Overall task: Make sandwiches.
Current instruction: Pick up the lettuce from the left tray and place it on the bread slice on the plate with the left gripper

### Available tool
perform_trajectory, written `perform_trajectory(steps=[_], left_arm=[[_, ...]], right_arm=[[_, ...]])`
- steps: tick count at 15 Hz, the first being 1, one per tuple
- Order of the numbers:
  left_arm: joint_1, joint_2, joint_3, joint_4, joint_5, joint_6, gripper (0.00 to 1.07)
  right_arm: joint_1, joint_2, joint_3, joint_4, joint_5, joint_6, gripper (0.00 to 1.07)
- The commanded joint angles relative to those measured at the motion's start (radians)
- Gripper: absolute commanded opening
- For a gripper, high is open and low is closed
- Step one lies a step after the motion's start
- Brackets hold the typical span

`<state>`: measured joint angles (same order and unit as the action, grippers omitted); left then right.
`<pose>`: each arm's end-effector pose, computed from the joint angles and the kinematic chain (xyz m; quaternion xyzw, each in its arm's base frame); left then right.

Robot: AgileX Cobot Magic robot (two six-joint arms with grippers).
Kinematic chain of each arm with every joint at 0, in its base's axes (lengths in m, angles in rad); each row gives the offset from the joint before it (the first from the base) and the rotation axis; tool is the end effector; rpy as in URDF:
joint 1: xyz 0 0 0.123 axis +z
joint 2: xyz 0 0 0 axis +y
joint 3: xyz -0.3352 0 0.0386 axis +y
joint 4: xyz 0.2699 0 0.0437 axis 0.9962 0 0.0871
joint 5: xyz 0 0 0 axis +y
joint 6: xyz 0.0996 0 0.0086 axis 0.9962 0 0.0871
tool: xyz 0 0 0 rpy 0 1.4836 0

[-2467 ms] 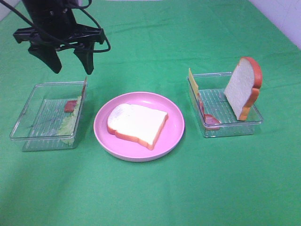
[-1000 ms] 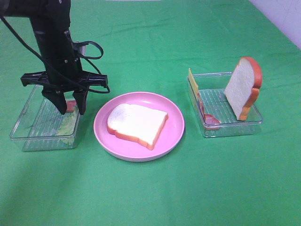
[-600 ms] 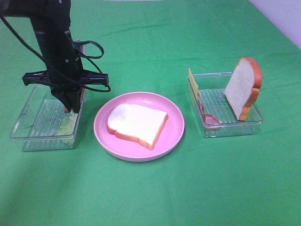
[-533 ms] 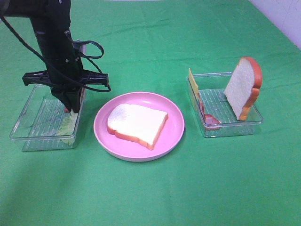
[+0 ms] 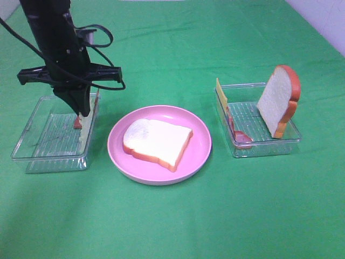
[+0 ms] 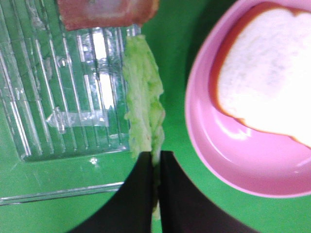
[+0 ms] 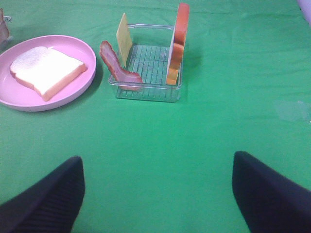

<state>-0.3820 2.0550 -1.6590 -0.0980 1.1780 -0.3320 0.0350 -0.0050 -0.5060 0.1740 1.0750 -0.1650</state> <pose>0.4276 -0.1815 0.2387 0.0081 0.9980 -0.0578 0.0232 -0.0338 0.0141 0.2852 -0.0894 0.8462 0.0529 0.5227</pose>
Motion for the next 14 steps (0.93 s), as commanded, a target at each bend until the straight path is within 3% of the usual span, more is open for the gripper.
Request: perform_trajectory(steps=[1, 4, 5, 8, 11, 14], left_arm=[[-0.006, -0.068, 0.005, -0.113, -0.013, 0.064, 0.0], [-0.01, -0.104, 0.005, -0.356, -0.082, 0.212, 0.0], [-0.015, -0.101, 0.005, -0.398, -0.096, 0.244, 0.0], [-0.096, -0.034, 0.005, -0.608, -0.206, 0.394, 0.0], [-0.14, 0.032, 0.005, -0.613, -0.224, 0.408, 0.0], [-0.143, 0.1, 0.005, -0.472, -0.232, 0.383, 0.0]], right_arm=[[0.001, -0.016, 0.0, 0.003, -0.009, -0.013, 0.78], [0.001, -0.016, 0.0, 0.003, -0.009, -0.013, 0.78], [0.001, -0.016, 0.0, 0.003, -0.009, -0.013, 0.78], [0.001, -0.016, 0.0, 0.003, -0.009, -0.013, 0.78], [0.001, -0.016, 0.0, 0.003, -0.009, -0.013, 0.78], [0.001, -0.016, 0.0, 0.003, -0.009, -0.013, 0.78]])
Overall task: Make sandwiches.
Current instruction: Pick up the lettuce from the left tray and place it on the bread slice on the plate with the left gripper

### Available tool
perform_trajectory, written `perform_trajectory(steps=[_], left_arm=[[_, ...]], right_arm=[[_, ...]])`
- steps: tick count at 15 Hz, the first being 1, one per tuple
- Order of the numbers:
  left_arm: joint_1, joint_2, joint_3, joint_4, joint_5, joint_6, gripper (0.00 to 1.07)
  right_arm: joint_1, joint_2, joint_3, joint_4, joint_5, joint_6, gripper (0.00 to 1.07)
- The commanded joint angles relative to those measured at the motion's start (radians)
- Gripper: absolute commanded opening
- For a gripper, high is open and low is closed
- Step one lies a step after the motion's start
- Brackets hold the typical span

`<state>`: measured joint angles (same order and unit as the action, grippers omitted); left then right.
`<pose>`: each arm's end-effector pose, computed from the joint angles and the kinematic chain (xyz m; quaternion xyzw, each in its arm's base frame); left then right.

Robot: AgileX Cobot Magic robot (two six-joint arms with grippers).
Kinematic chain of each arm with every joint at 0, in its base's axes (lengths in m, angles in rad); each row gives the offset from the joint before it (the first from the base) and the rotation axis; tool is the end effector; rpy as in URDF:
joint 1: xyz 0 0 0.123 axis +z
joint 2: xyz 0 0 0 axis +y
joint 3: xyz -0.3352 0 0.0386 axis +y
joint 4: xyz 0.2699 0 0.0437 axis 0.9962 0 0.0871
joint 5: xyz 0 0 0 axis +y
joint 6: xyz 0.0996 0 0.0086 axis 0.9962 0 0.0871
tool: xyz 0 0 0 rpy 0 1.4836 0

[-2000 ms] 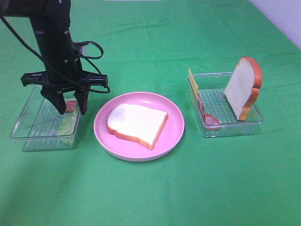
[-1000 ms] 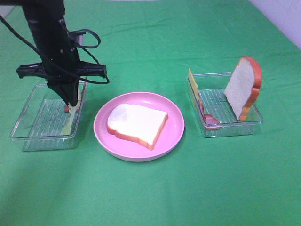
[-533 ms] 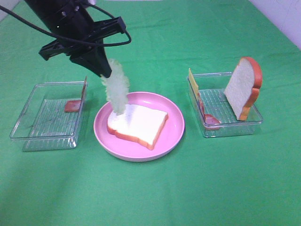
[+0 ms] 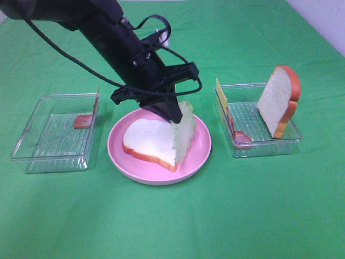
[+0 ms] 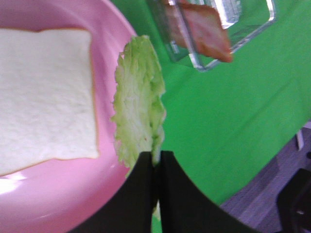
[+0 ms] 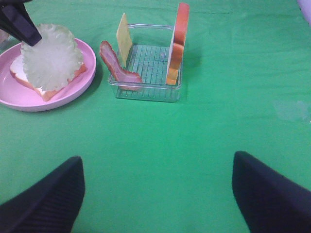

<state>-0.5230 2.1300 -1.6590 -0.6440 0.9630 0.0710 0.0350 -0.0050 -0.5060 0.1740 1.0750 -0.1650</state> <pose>0.4078 -0.2920 0.2209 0.1319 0.9454 -0.2950 0.0409 -0.0338 0.0141 0.2852 -0.0894 0.8462 0.0529 0.5227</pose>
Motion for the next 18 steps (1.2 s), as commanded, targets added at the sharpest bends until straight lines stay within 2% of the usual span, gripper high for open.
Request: perform_trajectory(steps=[1, 3, 4, 5, 7, 10, 13, 14, 18], left_arm=[[-0.002, 0.039, 0.005, 0.139, -0.022, -0.06, 0.0], [-0.002, 0.044, 0.005, 0.261, -0.029, -0.155, 0.0], [-0.002, 0.043, 0.005, 0.282, -0.03, -0.171, 0.0], [-0.002, 0.043, 0.005, 0.356, -0.038, -0.217, 0.0], [-0.002, 0.043, 0.005, 0.375, -0.038, -0.228, 0.0], [-0.002, 0.043, 0.005, 0.424, -0.068, -0.299, 0.0], [-0.002, 0.043, 0.005, 0.424, -0.082, -0.299, 0.0], [-0.002, 0.043, 0.005, 0.424, -0.076, -0.299, 0.11], [-0.002, 0.041, -0.021, 0.426, -0.059, -0.292, 0.68]], right_arm=[[0.001, -0.016, 0.0, 0.003, -0.009, -0.013, 0.78], [0.001, -0.016, 0.0, 0.003, -0.009, -0.013, 0.78], [0.001, -0.016, 0.0, 0.003, -0.009, -0.013, 0.78], [0.001, -0.016, 0.0, 0.003, -0.009, -0.013, 0.78], [0.001, -0.016, 0.0, 0.003, -0.009, -0.013, 0.78], [0.001, -0.016, 0.0, 0.003, -0.009, -0.013, 0.78], [0.001, -0.016, 0.0, 0.003, -0.009, -0.013, 0.78], [0.001, -0.016, 0.0, 0.003, -0.009, -0.013, 0.78], [0.001, -0.016, 0.0, 0.003, -0.009, -0.013, 0.78]])
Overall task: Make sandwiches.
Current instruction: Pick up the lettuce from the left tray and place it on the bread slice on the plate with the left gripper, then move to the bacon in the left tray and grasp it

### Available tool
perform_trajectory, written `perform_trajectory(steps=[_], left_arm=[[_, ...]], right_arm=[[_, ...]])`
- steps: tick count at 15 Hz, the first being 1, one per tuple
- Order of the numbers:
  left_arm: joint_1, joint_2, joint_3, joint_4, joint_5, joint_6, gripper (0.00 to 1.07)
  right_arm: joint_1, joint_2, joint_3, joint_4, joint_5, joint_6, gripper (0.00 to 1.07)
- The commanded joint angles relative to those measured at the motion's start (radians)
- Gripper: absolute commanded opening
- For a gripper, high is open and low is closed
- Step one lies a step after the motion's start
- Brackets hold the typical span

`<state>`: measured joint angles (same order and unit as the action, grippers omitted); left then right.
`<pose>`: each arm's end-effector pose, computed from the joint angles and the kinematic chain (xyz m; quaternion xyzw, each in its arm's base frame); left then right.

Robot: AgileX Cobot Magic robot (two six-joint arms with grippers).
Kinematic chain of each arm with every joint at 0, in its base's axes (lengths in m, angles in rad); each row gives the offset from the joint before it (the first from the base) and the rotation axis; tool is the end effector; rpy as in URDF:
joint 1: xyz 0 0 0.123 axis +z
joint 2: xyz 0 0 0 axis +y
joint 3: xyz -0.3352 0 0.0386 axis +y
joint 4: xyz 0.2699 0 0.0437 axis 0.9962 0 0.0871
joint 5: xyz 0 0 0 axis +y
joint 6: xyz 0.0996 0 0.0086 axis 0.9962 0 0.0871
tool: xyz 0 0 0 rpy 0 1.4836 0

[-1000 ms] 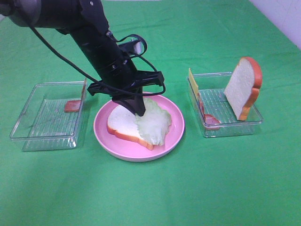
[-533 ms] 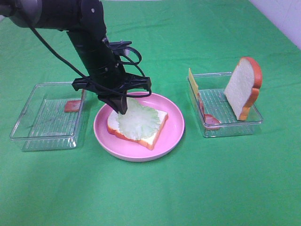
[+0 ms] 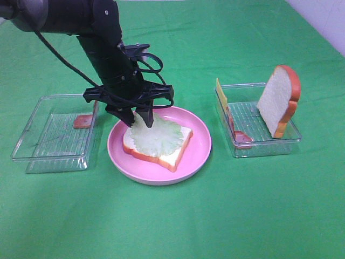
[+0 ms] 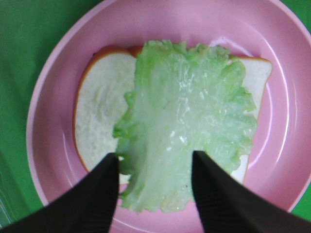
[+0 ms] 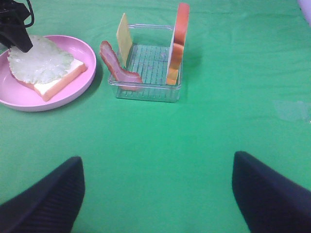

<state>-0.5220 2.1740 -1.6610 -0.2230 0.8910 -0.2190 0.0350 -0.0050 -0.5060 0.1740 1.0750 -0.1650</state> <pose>0.4286 -0.2664 0.1877 0.0910 0.9833 -0.1338 0.0830 -0.0338 0.0141 0.2852 -0.0894 0.8462 0.0529 0.5227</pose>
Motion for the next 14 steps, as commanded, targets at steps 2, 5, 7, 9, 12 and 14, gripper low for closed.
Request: perform_trajectory(steps=[2, 5, 7, 9, 12, 14], left_arm=[[-0.003, -0.015, -0.058, 0.006, 0.022, 0.023, 0.74], [-0.002, -0.061, -0.187, 0.072, 0.106, 0.028, 0.74], [-0.002, -0.066, -0.257, 0.124, 0.226, -0.06, 0.74], [0.012, -0.066, -0.352, 0.172, 0.387, -0.117, 0.74], [0.064, -0.076, -0.374, 0.179, 0.398, -0.125, 0.74], [0.137, -0.053, -0.359, 0.177, 0.398, -0.136, 0.74]], right_arm=[[0.001, -0.016, 0.0, 0.003, -0.009, -0.013, 0.78], [0.001, -0.016, 0.0, 0.003, -0.009, -0.013, 0.78], [0.001, -0.016, 0.0, 0.003, -0.009, -0.013, 0.78], [0.001, -0.016, 0.0, 0.003, -0.009, -0.013, 0.78], [0.001, -0.015, 0.0, 0.002, -0.009, -0.013, 0.78], [0.001, -0.015, 0.0, 0.002, -0.009, -0.013, 0.78]])
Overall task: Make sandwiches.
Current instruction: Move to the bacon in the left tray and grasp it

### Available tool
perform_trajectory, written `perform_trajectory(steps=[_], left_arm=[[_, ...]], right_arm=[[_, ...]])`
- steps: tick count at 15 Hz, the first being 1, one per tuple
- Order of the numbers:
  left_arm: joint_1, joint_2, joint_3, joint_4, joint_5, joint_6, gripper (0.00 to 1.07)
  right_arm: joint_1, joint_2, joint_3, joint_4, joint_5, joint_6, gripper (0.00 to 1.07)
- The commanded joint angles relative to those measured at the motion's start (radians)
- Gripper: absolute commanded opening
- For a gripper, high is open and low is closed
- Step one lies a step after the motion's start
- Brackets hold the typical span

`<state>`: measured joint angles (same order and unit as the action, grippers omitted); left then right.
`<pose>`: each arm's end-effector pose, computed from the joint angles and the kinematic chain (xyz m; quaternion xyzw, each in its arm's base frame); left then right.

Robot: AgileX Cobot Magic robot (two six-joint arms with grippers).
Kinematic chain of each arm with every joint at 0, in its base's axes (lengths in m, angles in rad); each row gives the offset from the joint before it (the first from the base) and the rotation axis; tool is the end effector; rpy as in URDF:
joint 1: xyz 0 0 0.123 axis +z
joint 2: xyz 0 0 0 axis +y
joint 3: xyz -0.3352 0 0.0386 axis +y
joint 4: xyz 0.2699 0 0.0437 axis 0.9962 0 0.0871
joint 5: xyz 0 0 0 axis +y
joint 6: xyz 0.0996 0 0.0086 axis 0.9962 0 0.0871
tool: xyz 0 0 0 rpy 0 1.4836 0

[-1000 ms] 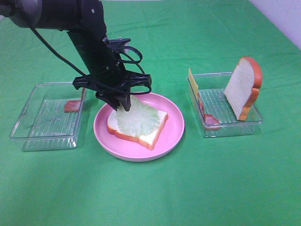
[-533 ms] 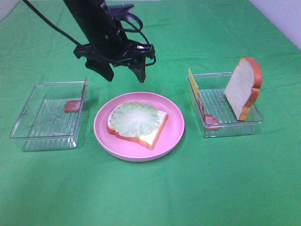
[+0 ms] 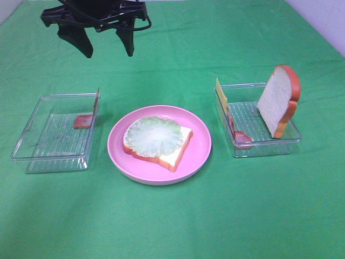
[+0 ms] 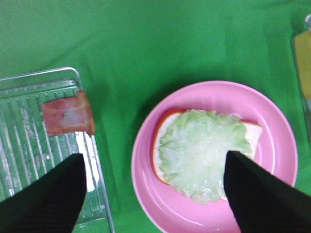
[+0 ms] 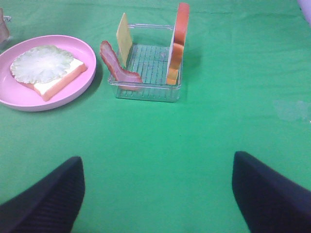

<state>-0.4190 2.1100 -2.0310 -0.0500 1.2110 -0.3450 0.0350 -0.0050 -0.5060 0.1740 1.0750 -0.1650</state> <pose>0.4673 -0.2132 0.3199 0.0320 0.9823 -0.0910 0.1605 -0.0338 0.0141 0.2852 -0.0894 0.8462 0.0529 0.5227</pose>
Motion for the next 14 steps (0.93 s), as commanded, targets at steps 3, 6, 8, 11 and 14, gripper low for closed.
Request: perform_trajectory(steps=[3, 6, 8, 11, 14], left_arm=[[0.087, 0.016, 0.08, 0.014, 0.077, -0.01, 0.74], [0.104, 0.045, 0.149, 0.04, 0.004, -0.008, 0.74], [0.101, 0.089, 0.149, 0.027, 0.004, -0.008, 0.74], [0.101, 0.14, 0.149, 0.027, -0.045, 0.017, 0.74], [0.101, 0.151, 0.149, -0.004, -0.105, 0.017, 0.74]], right_arm=[[0.001, -0.015, 0.0, 0.002, -0.009, -0.013, 0.78], [0.001, -0.015, 0.0, 0.002, -0.009, -0.013, 0.78], [0.001, -0.015, 0.0, 0.002, -0.009, -0.013, 0.78], [0.001, -0.015, 0.0, 0.002, -0.009, -0.013, 0.78], [0.001, -0.015, 0.0, 0.002, -0.009, -0.013, 0.78]])
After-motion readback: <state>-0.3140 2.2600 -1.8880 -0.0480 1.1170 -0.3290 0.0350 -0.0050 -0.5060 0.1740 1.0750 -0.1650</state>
